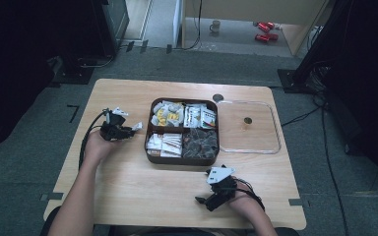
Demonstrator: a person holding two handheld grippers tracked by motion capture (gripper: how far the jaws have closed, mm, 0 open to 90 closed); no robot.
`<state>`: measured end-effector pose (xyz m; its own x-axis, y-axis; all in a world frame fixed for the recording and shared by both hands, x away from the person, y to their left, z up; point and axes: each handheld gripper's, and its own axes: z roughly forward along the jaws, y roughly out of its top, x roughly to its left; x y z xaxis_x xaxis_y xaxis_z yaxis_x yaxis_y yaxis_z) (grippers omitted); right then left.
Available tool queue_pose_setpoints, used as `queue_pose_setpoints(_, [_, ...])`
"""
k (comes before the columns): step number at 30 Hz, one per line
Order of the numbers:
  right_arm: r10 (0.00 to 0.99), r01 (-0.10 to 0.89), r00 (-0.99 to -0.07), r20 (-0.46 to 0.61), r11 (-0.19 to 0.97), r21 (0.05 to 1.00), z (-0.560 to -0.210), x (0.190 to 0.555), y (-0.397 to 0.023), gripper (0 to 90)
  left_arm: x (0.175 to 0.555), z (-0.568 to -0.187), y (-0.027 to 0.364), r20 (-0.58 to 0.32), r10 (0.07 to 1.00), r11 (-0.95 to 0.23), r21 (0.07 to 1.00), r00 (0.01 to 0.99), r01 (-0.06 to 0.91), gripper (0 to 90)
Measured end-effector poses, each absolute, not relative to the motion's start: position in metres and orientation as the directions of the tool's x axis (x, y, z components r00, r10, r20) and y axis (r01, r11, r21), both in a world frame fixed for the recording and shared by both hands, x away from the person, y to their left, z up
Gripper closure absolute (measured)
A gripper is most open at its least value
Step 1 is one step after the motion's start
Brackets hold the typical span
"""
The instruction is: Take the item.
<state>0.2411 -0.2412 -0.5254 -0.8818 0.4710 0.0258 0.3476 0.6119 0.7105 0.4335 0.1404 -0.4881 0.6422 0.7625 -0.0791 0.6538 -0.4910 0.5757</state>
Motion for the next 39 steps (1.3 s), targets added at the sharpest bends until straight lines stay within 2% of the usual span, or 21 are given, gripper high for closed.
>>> queue_pose_setpoints(15, [0.471, 0.348, -0.882, 0.026, 0.612, 0.71, -0.525, 0.241, -0.241, 0.0, 0.428, -0.474, 0.149, -0.143, 0.763, -0.426, 0.621, 0.63, 0.657, 58.6])
queue_pose_setpoints(25, [0.471, 0.348, -0.882, 0.026, 0.612, 0.71, -0.525, 0.241, -0.241, 0.0, 0.423, -0.469, 0.157, -0.142, 0.774, -0.408, 0.633, 0.617, 0.658, 50.1])
queue_pose_setpoints(39, [0.471, 0.348, -0.882, 0.026, 0.612, 0.71, -0.525, 0.241, -0.241, 0.0, 0.41, -0.469, 0.179, -0.152, 0.779, -0.377, 0.661, 0.608, 0.648, 43.0])
